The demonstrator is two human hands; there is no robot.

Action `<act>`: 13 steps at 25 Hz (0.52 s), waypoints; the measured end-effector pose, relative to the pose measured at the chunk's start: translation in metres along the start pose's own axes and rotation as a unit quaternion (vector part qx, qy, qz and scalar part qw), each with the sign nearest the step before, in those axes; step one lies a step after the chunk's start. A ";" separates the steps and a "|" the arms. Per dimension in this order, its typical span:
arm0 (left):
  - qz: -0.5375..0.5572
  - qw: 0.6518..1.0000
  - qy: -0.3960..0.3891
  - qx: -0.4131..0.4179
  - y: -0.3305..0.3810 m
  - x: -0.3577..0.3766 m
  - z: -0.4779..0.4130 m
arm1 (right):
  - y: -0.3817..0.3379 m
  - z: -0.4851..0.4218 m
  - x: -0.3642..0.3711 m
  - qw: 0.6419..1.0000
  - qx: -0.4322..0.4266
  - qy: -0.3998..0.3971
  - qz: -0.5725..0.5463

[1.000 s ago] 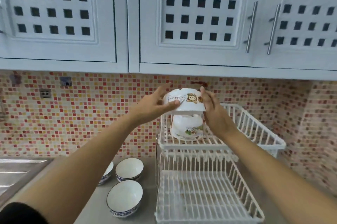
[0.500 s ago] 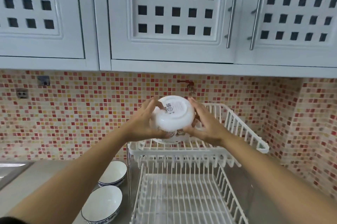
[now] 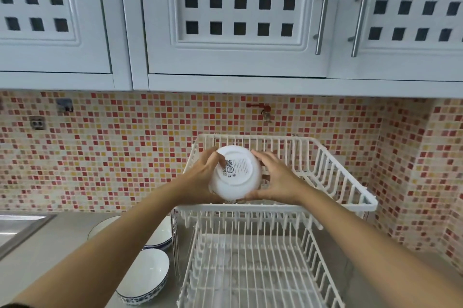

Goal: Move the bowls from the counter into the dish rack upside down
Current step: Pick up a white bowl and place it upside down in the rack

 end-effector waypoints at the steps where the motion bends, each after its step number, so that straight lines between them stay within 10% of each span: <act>1: 0.002 1.000 -0.004 -0.005 -0.002 0.002 0.000 | 0.000 -0.001 0.001 1.000 0.002 -0.005 -0.002; 13: 0.025 0.999 -0.018 -0.032 -0.008 0.005 0.005 | -0.004 0.003 0.009 0.999 0.003 -0.020 0.034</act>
Point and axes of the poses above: each hand's wrist, its own z-axis away from the middle knuckle, its own x-axis out of the palm, y = z × x, the point moved 10 cm from there along -z, towards the middle knuckle, and after that the axes turned 14 degrees about x, right-handed, at the moved point
